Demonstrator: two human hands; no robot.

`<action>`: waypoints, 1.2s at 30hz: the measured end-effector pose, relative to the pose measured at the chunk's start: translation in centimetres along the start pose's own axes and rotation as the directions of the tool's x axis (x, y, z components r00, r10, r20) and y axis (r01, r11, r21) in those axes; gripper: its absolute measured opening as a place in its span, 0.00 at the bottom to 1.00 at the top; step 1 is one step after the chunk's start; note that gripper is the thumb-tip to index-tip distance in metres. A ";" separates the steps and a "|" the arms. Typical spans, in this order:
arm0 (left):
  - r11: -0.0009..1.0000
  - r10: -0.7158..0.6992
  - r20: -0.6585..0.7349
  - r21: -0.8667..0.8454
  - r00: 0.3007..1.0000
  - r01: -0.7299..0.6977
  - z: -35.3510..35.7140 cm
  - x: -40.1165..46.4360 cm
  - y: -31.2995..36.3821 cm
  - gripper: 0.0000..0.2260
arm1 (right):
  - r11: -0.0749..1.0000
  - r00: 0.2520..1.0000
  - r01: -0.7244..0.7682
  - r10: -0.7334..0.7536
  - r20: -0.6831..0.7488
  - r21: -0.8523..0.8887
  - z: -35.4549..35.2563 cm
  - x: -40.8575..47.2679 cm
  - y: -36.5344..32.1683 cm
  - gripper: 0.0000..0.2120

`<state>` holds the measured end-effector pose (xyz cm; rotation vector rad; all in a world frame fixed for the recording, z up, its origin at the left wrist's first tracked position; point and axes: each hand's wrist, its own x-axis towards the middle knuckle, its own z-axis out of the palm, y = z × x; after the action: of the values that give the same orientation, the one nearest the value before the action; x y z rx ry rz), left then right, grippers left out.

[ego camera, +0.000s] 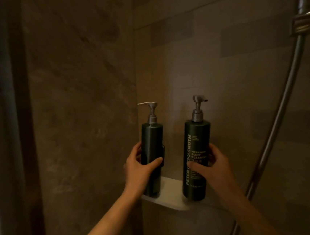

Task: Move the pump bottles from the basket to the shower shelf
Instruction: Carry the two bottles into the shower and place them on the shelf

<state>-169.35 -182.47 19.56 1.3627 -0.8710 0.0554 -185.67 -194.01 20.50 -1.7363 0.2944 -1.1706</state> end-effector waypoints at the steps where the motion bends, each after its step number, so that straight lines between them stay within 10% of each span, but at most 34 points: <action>1: 1.000 -0.008 -0.005 -0.002 1.000 0.008 0.0 0.4 -0.6 0.31 | 1.000 1.000 -0.002 0.002 0.006 0.004 0.2 0.5 0.3 0.28; 36: 0.966 0.016 -0.154 0.256 0.988 0.024 0.8 3.7 -5.1 0.35 | 0.973 0.998 0.015 -0.029 -0.058 -0.228 3.0 3.5 6.0 0.33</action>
<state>-164.52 -186.11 17.42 1.5795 -0.7481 0.2763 -179.67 -197.45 17.43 -1.9083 0.4626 -1.2465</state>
